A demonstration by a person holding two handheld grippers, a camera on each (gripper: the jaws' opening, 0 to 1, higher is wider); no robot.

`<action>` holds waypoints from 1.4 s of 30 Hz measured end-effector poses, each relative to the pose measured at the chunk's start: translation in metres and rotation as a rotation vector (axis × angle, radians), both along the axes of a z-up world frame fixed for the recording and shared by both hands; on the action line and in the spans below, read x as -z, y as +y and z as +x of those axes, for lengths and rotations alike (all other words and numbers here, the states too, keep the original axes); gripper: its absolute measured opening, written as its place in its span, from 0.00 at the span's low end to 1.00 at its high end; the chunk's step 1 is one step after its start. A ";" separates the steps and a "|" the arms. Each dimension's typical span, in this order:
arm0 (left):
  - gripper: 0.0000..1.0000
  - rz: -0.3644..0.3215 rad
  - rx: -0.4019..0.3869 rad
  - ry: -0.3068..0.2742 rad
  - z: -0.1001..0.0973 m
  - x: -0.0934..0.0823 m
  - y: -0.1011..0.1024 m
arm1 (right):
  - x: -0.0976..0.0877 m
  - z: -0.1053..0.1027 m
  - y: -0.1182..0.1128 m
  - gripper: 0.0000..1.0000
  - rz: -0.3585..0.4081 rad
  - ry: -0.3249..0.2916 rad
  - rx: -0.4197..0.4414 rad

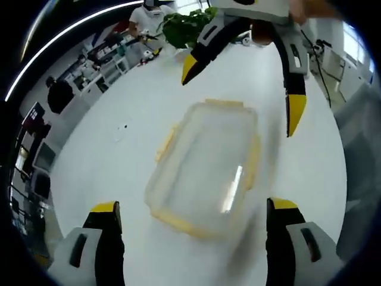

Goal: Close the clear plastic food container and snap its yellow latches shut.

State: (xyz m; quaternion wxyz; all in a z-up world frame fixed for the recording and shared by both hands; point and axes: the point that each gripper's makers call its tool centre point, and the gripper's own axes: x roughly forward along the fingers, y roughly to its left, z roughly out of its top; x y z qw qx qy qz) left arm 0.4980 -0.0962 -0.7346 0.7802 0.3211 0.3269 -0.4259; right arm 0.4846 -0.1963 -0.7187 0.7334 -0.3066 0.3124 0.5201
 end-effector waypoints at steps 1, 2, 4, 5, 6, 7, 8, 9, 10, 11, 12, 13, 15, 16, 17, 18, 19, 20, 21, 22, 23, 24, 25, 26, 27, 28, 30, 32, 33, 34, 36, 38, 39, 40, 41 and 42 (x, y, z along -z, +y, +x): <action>0.99 -0.001 -0.003 0.001 -0.001 0.000 0.001 | 0.000 -0.002 0.000 0.99 0.003 0.004 0.005; 0.99 -0.003 -0.007 0.002 -0.002 0.000 0.002 | 0.000 -0.003 0.000 0.99 0.009 0.008 0.008; 0.99 -0.010 -0.014 0.005 -0.004 -0.001 0.003 | 0.001 -0.006 -0.001 0.99 0.010 0.011 0.014; 0.99 -0.010 -0.017 0.006 -0.005 -0.001 0.004 | 0.001 -0.008 -0.001 0.99 0.011 0.013 0.016; 0.99 -0.012 -0.020 0.008 -0.007 0.000 0.005 | 0.001 -0.010 -0.002 0.99 0.011 0.015 0.020; 0.99 -0.014 -0.022 0.010 -0.008 0.000 0.005 | 0.002 -0.011 -0.003 0.99 0.010 0.015 0.022; 0.99 -0.015 -0.024 0.010 -0.009 0.000 0.006 | 0.002 -0.013 -0.004 0.99 0.010 0.014 0.023; 0.99 -0.013 -0.025 0.008 -0.010 0.001 0.007 | 0.003 -0.014 -0.005 0.99 0.010 0.015 0.024; 0.99 -0.015 -0.027 0.008 -0.011 0.001 0.008 | 0.003 -0.015 -0.006 0.99 0.009 0.014 0.028; 0.99 -0.017 -0.029 0.007 -0.012 0.001 0.008 | 0.003 -0.016 -0.007 0.99 0.010 0.015 0.032; 0.99 -0.019 -0.032 0.008 -0.014 0.001 0.009 | 0.004 -0.017 -0.008 0.99 0.012 0.016 0.036; 0.99 -0.020 -0.033 0.008 -0.016 0.001 0.010 | 0.004 -0.017 -0.008 0.99 0.013 0.015 0.038; 0.99 -0.025 -0.036 0.009 -0.019 0.002 0.011 | 0.003 -0.019 -0.010 0.99 0.020 0.014 0.053; 0.99 -0.027 -0.040 0.008 -0.021 0.002 0.011 | 0.003 -0.020 -0.011 0.99 0.023 0.015 0.057; 0.99 -0.027 -0.044 0.008 -0.022 0.002 0.012 | 0.002 -0.021 -0.011 0.99 0.025 0.015 0.060; 0.99 -0.034 -0.050 0.008 -0.022 0.002 0.013 | 0.002 -0.022 -0.012 0.99 0.029 0.014 0.065; 0.99 -0.040 -0.055 0.008 -0.023 0.002 0.013 | 0.002 -0.023 -0.012 0.99 0.031 0.013 0.070; 0.99 -0.042 -0.058 0.009 -0.024 0.002 0.014 | 0.001 -0.023 -0.013 0.99 0.032 0.012 0.079; 0.99 -0.047 -0.064 0.010 -0.026 0.002 0.015 | 0.000 -0.022 -0.014 0.99 0.037 0.006 0.095; 0.99 -0.051 -0.070 0.011 -0.027 0.001 0.016 | -0.001 -0.022 -0.014 0.99 0.040 0.006 0.101; 0.99 -0.053 -0.076 0.012 -0.028 0.001 0.016 | -0.001 -0.022 -0.015 0.99 0.046 0.007 0.111; 0.98 -0.054 -0.078 0.013 -0.029 0.001 0.017 | -0.001 -0.023 -0.016 0.99 0.048 0.007 0.116; 0.98 -0.053 -0.079 0.012 -0.029 0.001 0.018 | -0.001 -0.023 -0.017 0.99 0.048 0.005 0.119; 0.98 -0.053 -0.081 0.012 -0.031 0.001 0.018 | -0.001 -0.024 -0.018 0.99 0.050 0.004 0.124; 0.98 -0.054 -0.082 0.012 -0.031 0.001 0.019 | -0.001 -0.024 -0.018 0.99 0.052 0.005 0.127; 0.98 -0.054 -0.084 0.010 -0.032 0.000 0.019 | -0.001 -0.026 -0.019 0.99 0.055 0.007 0.131; 0.97 -0.061 -0.087 0.001 -0.034 -0.002 0.020 | -0.002 -0.028 -0.021 0.99 0.060 0.003 0.139; 0.96 -0.072 -0.098 -0.006 -0.034 -0.004 0.020 | -0.002 -0.029 -0.022 0.99 0.068 0.007 0.151; 0.96 -0.079 -0.100 -0.008 -0.034 -0.005 0.019 | -0.002 -0.030 -0.022 0.99 0.074 0.006 0.159; 0.96 -0.082 -0.102 -0.008 -0.036 -0.005 0.019 | -0.003 -0.031 -0.023 0.99 0.076 0.008 0.162; 0.96 -0.086 -0.097 -0.010 -0.040 -0.005 0.017 | -0.002 -0.033 -0.024 0.99 0.079 0.006 0.168; 0.96 -0.088 -0.094 -0.012 -0.043 -0.004 0.017 | -0.003 -0.036 -0.024 0.99 0.088 0.010 0.181; 0.96 -0.091 -0.096 -0.011 -0.044 -0.004 0.017 | -0.003 -0.038 -0.025 0.99 0.093 0.009 0.186; 0.96 -0.093 -0.099 -0.010 -0.045 -0.004 0.017 | -0.003 -0.038 -0.025 0.99 0.093 0.008 0.188; 0.96 -0.097 -0.103 -0.010 -0.047 -0.004 0.018 | -0.003 -0.040 -0.026 0.99 0.095 0.008 0.193; 0.95 -0.099 -0.108 -0.009 -0.048 -0.004 0.018 | -0.003 -0.041 -0.026 0.99 0.098 0.010 0.198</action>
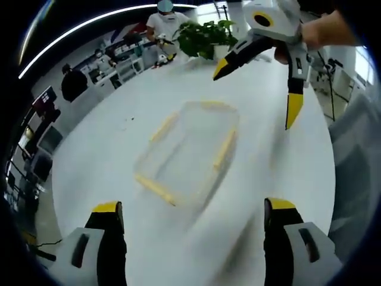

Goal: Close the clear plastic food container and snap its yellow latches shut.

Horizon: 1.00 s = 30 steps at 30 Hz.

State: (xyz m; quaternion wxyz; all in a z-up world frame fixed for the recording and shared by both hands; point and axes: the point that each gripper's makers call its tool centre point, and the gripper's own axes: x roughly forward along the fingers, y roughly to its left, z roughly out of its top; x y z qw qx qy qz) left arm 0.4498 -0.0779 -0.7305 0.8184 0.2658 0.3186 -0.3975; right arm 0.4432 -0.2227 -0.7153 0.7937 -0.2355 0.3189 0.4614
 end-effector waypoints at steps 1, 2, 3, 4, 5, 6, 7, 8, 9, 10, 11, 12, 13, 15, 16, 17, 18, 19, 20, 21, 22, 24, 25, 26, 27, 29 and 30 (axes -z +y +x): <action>0.95 -0.008 -0.007 0.001 -0.002 0.000 0.000 | 0.000 -0.001 -0.001 0.99 0.004 -0.001 0.005; 0.95 -0.013 -0.010 0.000 -0.004 -0.001 0.000 | 0.000 -0.002 -0.001 0.99 0.005 -0.003 0.007; 0.95 -0.017 -0.015 0.001 -0.006 0.000 0.001 | 0.000 -0.004 -0.002 0.99 0.006 -0.002 0.011; 0.95 -0.018 -0.017 0.001 -0.008 0.000 0.002 | -0.001 -0.006 -0.003 0.99 0.012 0.001 0.016; 0.95 -0.020 -0.019 0.002 -0.010 0.000 0.002 | -0.001 -0.007 -0.003 0.99 0.022 0.007 0.023; 0.95 -0.024 -0.019 0.002 -0.013 0.000 0.002 | -0.001 -0.010 -0.004 0.99 0.027 0.007 0.024; 0.95 -0.028 -0.020 0.003 -0.017 0.000 0.003 | -0.001 -0.012 -0.004 0.99 0.032 0.008 0.026; 0.95 -0.029 -0.021 0.003 -0.018 0.000 0.003 | -0.001 -0.015 -0.005 0.99 0.033 0.008 0.027; 0.95 -0.029 -0.024 0.004 -0.021 0.000 0.004 | 0.000 -0.016 -0.005 0.99 0.037 0.009 0.029; 0.95 -0.031 -0.024 0.004 -0.023 0.000 0.005 | 0.000 -0.018 -0.005 0.99 0.042 0.008 0.031; 0.95 -0.034 -0.027 0.004 -0.025 0.000 0.006 | 0.000 -0.020 -0.006 0.99 0.047 0.008 0.036; 0.95 -0.035 -0.030 0.005 -0.026 0.000 0.006 | -0.001 -0.022 -0.006 0.99 0.053 0.007 0.039; 0.95 -0.038 -0.034 0.005 -0.028 0.000 0.007 | -0.001 -0.024 -0.006 0.99 0.056 0.008 0.041; 0.95 -0.041 -0.041 0.008 -0.032 0.001 0.009 | -0.001 -0.027 -0.006 0.99 0.059 0.008 0.042; 0.95 -0.042 -0.043 0.009 -0.033 0.001 0.009 | -0.001 -0.028 -0.006 0.99 0.060 0.008 0.042; 0.95 -0.044 -0.045 0.009 -0.034 0.001 0.009 | -0.001 -0.029 -0.007 0.99 0.061 0.003 0.044; 0.95 -0.049 -0.048 0.009 -0.036 0.001 0.009 | -0.002 -0.030 -0.007 0.99 0.065 0.002 0.047; 0.95 -0.052 -0.049 0.010 -0.037 0.001 0.009 | -0.003 -0.031 -0.007 0.99 0.069 0.002 0.051; 0.95 -0.053 -0.051 0.011 -0.039 0.001 0.009 | -0.004 -0.032 -0.007 0.99 0.072 0.002 0.052; 0.95 -0.053 -0.051 0.010 -0.040 0.001 0.009 | -0.005 -0.033 -0.007 0.99 0.073 -0.002 0.054; 0.95 -0.054 -0.052 0.010 -0.042 0.001 0.009 | -0.005 -0.033 -0.007 0.99 0.074 -0.004 0.055; 0.95 -0.060 -0.059 0.010 -0.044 0.001 0.010 | -0.006 -0.035 -0.007 0.99 0.076 -0.007 0.059; 0.95 -0.062 -0.062 0.010 -0.045 0.001 0.010 | -0.006 -0.035 -0.008 0.99 0.078 -0.008 0.061; 0.95 -0.065 -0.066 0.013 -0.046 0.001 0.010 | -0.007 -0.036 -0.008 0.99 0.081 -0.011 0.061; 0.95 -0.066 -0.067 0.013 -0.047 0.001 0.011 | -0.007 -0.037 -0.008 0.99 0.082 -0.013 0.061; 0.95 -0.067 -0.070 0.011 -0.049 0.002 0.012 | -0.008 -0.039 -0.008 0.99 0.089 -0.016 0.066; 0.95 -0.071 -0.075 0.012 -0.050 0.002 0.013 | -0.008 -0.040 -0.008 0.99 0.091 -0.015 0.069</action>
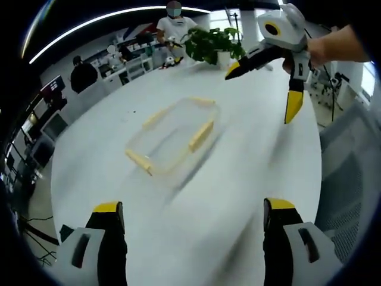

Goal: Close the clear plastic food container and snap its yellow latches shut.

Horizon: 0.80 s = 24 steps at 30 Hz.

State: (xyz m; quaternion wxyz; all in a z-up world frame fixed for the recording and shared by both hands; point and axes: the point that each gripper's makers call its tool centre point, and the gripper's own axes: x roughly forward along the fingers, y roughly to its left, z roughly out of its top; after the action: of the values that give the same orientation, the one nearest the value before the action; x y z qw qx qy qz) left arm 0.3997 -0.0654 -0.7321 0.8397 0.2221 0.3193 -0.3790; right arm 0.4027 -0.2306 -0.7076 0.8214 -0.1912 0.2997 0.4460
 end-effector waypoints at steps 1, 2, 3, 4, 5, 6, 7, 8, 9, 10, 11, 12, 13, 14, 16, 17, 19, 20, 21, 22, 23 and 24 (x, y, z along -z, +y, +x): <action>0.95 -0.003 -0.002 -0.001 -0.001 0.000 0.000 | 0.001 -0.001 0.000 0.99 0.001 0.000 0.002; 0.95 -0.007 -0.003 -0.002 -0.002 -0.001 0.001 | 0.001 -0.002 0.000 0.99 0.004 0.001 0.005; 0.95 -0.014 -0.004 -0.005 -0.003 -0.002 0.000 | 0.001 -0.003 0.000 0.99 0.007 0.003 0.006; 0.95 -0.018 -0.004 -0.004 -0.004 -0.002 0.000 | 0.002 -0.005 0.000 0.99 0.009 0.004 0.007; 0.95 -0.020 -0.004 -0.002 -0.005 -0.002 0.000 | 0.002 -0.006 0.000 0.99 0.012 0.004 0.007; 0.95 -0.022 -0.005 -0.003 -0.007 -0.002 0.001 | 0.002 -0.008 0.000 0.99 0.016 0.004 0.007; 0.95 -0.022 -0.006 -0.004 -0.008 -0.001 0.002 | 0.002 -0.009 0.000 0.99 0.017 0.004 0.008; 0.95 -0.024 -0.007 -0.004 -0.009 -0.002 0.002 | 0.002 -0.010 -0.001 0.99 0.022 0.005 0.011; 0.95 -0.033 -0.012 -0.003 -0.011 -0.002 0.002 | 0.002 -0.010 -0.002 0.99 0.028 0.006 0.014; 0.95 -0.034 -0.012 -0.002 -0.011 -0.002 0.002 | 0.002 -0.010 -0.003 0.99 0.036 0.007 0.018; 0.95 -0.035 -0.015 -0.002 -0.012 -0.002 0.002 | 0.003 -0.012 -0.004 0.99 0.038 0.009 0.022; 0.95 -0.039 -0.017 -0.003 -0.013 -0.001 0.002 | 0.003 -0.013 -0.005 0.99 0.041 0.009 0.024; 0.95 -0.045 -0.023 -0.003 -0.014 -0.001 0.002 | 0.004 -0.014 -0.006 0.99 0.047 0.008 0.030; 0.95 -0.048 -0.029 -0.001 -0.015 -0.001 0.002 | 0.004 -0.015 -0.007 0.99 0.051 0.008 0.035; 0.95 -0.061 -0.040 -0.001 -0.017 -0.001 0.002 | 0.003 -0.019 -0.008 0.99 0.060 0.003 0.040; 0.95 -0.066 -0.045 0.000 -0.018 0.000 0.002 | 0.004 -0.020 -0.010 0.99 0.062 0.000 0.046; 0.94 -0.074 -0.049 -0.002 -0.021 0.000 0.002 | 0.005 -0.022 -0.012 0.98 0.054 -0.015 0.046; 0.94 -0.077 -0.050 -0.011 -0.023 -0.001 0.002 | 0.007 -0.025 -0.013 0.97 0.043 -0.017 0.041; 0.94 -0.083 -0.049 -0.015 -0.025 -0.002 0.001 | 0.008 -0.026 -0.014 0.97 0.046 -0.012 0.044; 0.94 -0.092 -0.048 -0.015 -0.026 -0.002 0.000 | 0.008 -0.028 -0.015 0.98 0.053 -0.010 0.049; 0.93 -0.094 -0.047 -0.016 -0.029 -0.002 0.000 | 0.008 -0.029 -0.015 0.98 0.056 -0.010 0.053; 0.93 -0.093 -0.045 -0.018 -0.031 -0.001 0.000 | 0.009 -0.031 -0.016 0.98 0.061 -0.007 0.058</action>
State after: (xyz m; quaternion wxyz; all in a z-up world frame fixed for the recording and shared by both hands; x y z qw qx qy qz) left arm 0.3686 -0.0653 -0.7308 0.8603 0.1791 0.2987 -0.3724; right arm 0.3721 -0.2469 -0.7165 0.8405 -0.1589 0.2886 0.4301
